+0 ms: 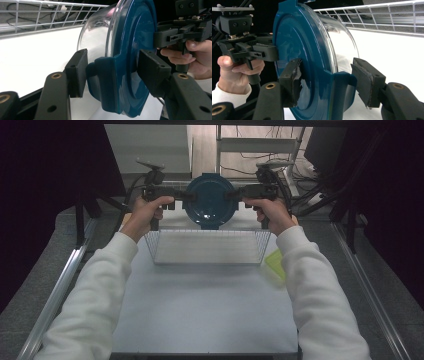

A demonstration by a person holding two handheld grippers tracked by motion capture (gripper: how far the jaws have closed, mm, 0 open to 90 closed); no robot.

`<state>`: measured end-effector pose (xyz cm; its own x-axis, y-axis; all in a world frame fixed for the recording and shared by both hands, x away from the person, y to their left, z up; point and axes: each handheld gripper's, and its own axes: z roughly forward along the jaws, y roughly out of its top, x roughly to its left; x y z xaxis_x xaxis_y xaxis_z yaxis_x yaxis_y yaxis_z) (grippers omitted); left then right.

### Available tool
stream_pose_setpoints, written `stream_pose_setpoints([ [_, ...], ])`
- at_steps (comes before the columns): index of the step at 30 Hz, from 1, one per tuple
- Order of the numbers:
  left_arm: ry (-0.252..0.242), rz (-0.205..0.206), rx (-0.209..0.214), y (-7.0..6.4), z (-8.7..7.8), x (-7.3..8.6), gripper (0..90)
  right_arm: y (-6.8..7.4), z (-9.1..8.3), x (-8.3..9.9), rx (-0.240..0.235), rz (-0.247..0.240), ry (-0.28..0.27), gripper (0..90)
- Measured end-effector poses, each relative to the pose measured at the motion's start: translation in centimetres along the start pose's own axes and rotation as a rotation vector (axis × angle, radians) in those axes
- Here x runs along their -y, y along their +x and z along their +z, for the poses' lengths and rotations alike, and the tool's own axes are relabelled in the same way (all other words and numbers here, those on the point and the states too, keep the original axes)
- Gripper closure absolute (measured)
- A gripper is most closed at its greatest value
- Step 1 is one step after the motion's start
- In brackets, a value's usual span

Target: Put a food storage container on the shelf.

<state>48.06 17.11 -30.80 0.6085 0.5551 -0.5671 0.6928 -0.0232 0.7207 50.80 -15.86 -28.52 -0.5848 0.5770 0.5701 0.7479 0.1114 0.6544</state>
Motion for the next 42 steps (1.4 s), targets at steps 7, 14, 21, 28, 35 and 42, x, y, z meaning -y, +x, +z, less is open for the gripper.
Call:
stream_pose_setpoints([
  [7,-0.003,-0.061,0.014,1.0,0.4,-0.3,42.6,-0.8,0.6,-1.0,-0.005,0.064,0.014,41.7],
  [14,-0.009,-0.138,0.033,2.3,1.0,-0.7,41.8,-1.6,1.2,-1.4,-0.002,0.134,0.010,41.6],
  [21,-0.012,-0.196,0.050,3.6,1.7,-0.9,40.9,-2.8,1.9,-1.7,-0.008,0.222,0.000,41.1],
  [28,-0.014,-0.252,0.061,4.5,2.3,-0.9,39.7,-3.8,2.6,-1.6,-0.009,0.274,-0.005,40.2],
  [35,-0.018,-0.263,0.063,4.8,2.5,-1.0,39.5,-4.2,2.9,-1.4,-0.008,0.297,-0.010,39.3],
  [42,-0.093,-0.165,-0.007,3.7,2.1,-0.8,35.3,-2.4,2.6,-1.4,0.088,0.185,-0.092,27.3],
])
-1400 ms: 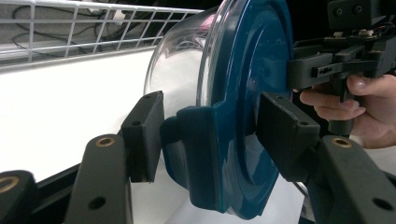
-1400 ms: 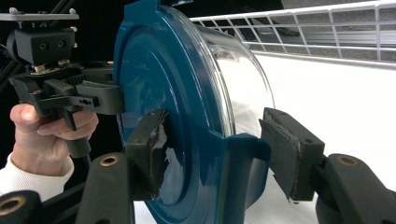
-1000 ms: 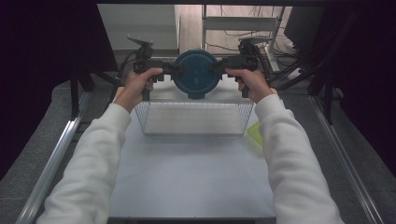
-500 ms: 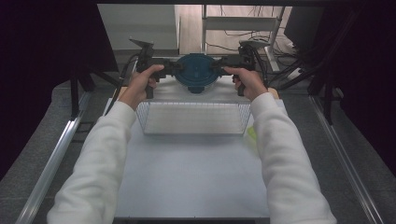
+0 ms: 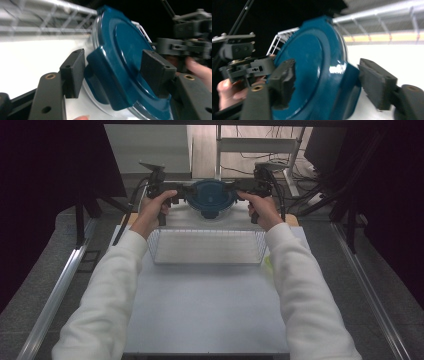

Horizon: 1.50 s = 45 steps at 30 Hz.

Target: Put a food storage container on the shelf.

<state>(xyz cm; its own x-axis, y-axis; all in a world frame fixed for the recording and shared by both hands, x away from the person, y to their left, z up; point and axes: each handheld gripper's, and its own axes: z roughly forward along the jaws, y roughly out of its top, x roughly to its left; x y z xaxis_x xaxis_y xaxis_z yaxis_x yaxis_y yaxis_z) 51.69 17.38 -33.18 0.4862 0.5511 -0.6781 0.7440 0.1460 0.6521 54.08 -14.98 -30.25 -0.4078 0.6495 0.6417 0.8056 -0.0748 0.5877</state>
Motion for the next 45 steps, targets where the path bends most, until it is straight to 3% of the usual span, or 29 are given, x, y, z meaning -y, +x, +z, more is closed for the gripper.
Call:
stream_pose_setpoints([
  [2,-0.010,0.004,0.001,-0.2,-0.2,0.0,31.0,0.5,-0.3,0.0,0.018,-0.026,-0.023,27.3],
  [3,-0.017,0.015,-0.005,-0.3,-0.4,0.0,31.0,0.9,-0.6,0.1,0.029,-0.063,-0.042,25.9],
  [4,-0.025,0.035,-0.020,-0.6,-0.7,0.0,30.4,1.7,-1.3,0.3,0.064,-0.140,-0.049,25.4],
  [5,-0.038,0.055,-0.033,-1.0,-0.9,0.1,29.8,2.0,-1.6,0.4,0.065,-0.166,-0.057,24.6],
  [6,-0.040,0.078,-0.039,-1.3,-1.3,0.2,29.8,2.0,-1.6,0.4,0.065,-0.166,-0.057,24.6],
  [11,-0.036,0.185,-0.089,-3.6,-2.5,1.3,23.5,3.2,-3.5,1.4,0.094,-0.263,-0.076,24.2],
  [14,-0.051,0.190,-0.093,-4.7,-3.2,2.5,22.8,3.7,-4.8,2.3,0.112,-0.313,-0.083,24.6],
  [15,-0.059,0.185,-0.091,-4.9,-3.4,3.1,22.7,3.8,-5.0,2.6,0.114,-0.324,-0.087,24.7],
  [17,-0.063,0.249,-0.112,-5.4,-4.3,4.8,22.7,4.0,-6.2,4.1,0.115,-0.371,-0.088,25.4],
  [18,-0.063,0.249,-0.112,-5.4,-4.3,4.8,22.8,4.0,-6.2,4.1,0.115,-0.371,-0.088,25.4],
  [19,-0.060,0.271,-0.120,-5.5,-4.5,5.5,22.9,4.0,-7.0,5.3,0.126,-0.405,-0.081,25.8],
  [21,-0.050,0.312,-0.154,-5.6,-5.0,7.0,22.9,4.0,-7.3,5.9,0.130,-0.422,-0.072,25.9],
  [24,-0.046,0.357,-0.153,-5.5,-6.2,10.2,23.1,3.0,-8.7,8.8,0.124,-0.493,-0.055,26.1],
  [25,-0.046,0.357,-0.153,-5.5,-6.2,10.2,23.2,3.0,-8.7,8.8,0.124,-0.493,-0.055,26.1],
  [28,-0.024,0.409,-0.182,-5.5,-6.8,13.4,23.5,1.5,-9.7,11.6,0.113,-0.515,-0.050,26.6],
  [32,-0.014,0.395,-0.174,-5.0,-7.1,15.5,23.5,0.5,-9.8,13.7,0.110,-0.533,-0.053,27.5],
  [35,0.013,0.383,-0.161,-4.4,-7.3,17.7,23.5,-0.7,-9.9,16.2,0.095,-0.518,-0.049,27.6],
  [45,0.099,0.397,-0.161,-3.3,-7.3,21.9,23.4,-2.4,-10.9,21.2,0.120,-0.532,0.001,28.0],
])
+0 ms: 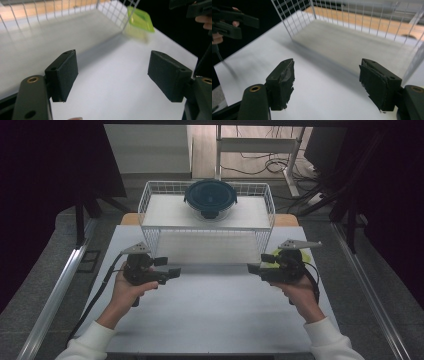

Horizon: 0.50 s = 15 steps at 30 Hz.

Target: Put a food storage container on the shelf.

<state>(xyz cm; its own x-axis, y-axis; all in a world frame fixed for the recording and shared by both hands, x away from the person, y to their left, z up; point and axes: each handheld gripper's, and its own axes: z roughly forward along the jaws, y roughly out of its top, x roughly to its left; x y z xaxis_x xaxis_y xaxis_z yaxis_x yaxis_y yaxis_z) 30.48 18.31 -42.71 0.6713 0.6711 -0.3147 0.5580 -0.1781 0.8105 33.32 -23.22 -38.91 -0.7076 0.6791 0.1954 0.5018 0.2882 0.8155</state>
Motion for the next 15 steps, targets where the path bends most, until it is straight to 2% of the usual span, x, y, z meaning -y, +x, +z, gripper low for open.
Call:
stream_pose_setpoints([
  [7,0.050,0.012,-0.015,-0.3,0.1,2.6,23.3,-0.1,-0.7,2.3,0.020,0.008,0.036,28.4],
  [8,0.072,0.014,-0.028,-0.4,0.4,3.3,23.4,-0.4,-0.7,2.9,0.024,0.010,0.049,28.4],
  [9,0.072,0.014,-0.028,-0.4,0.4,3.3,23.3,-0.4,-0.7,2.9,0.024,0.010,0.049,28.4],
  [10,0.094,0.017,-0.035,-0.5,0.7,3.8,23.2,-0.7,-0.7,3.5,0.030,0.021,0.062,28.4],
  [15,0.098,0.022,-0.037,-0.7,1.0,4.1,23.0,-1.1,-0.7,4.1,0.036,0.033,0.073,28.4],
])
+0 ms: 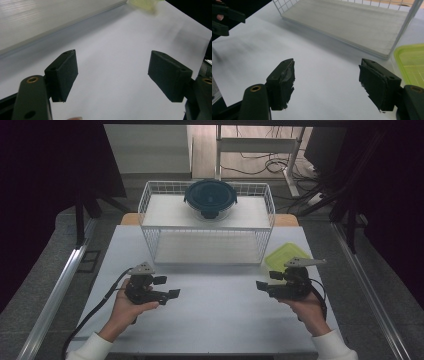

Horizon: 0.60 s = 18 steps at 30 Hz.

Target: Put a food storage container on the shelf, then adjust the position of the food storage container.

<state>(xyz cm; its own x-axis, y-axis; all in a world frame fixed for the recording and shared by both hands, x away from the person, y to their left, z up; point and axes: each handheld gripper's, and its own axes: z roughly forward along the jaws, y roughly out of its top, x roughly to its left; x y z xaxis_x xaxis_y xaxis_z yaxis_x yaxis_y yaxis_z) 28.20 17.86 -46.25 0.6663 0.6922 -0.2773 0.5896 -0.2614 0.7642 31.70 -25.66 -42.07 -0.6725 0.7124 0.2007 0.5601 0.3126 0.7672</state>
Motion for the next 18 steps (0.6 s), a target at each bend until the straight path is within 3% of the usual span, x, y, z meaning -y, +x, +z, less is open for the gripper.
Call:
stream_pose_setpoints([
  [6,-0.008,0.005,-0.014,0.0,0.2,0.3,24.4,-0.5,-0.2,0.2,0.005,0.001,0.003,29.1],
  [12,0.028,0.009,-0.024,0.0,0.8,1.1,24.2,-1.1,0.3,0.1,0.008,0.005,0.026,33.2],
  [14,0.030,0.007,-0.024,0.0,0.9,1.1,24.2,-1.3,0.3,0.2,0.015,0.004,0.033,38.3],
  [15,0.029,0.002,-0.021,0.0,1.0,1.1,24.2,-1.5,0.2,0.3,0.024,0.004,0.038,47.1],
  [16,0.029,0.002,-0.021,0.0,1.0,1.1,24.3,-1.5,0.2,0.3,0.024,0.004,0.038,47.1],
  [18,0.027,-0.012,-0.019,0.1,1.0,1.0,24.7,-1.9,-0.2,0.6,0.037,-0.013,0.059,58.3],
])
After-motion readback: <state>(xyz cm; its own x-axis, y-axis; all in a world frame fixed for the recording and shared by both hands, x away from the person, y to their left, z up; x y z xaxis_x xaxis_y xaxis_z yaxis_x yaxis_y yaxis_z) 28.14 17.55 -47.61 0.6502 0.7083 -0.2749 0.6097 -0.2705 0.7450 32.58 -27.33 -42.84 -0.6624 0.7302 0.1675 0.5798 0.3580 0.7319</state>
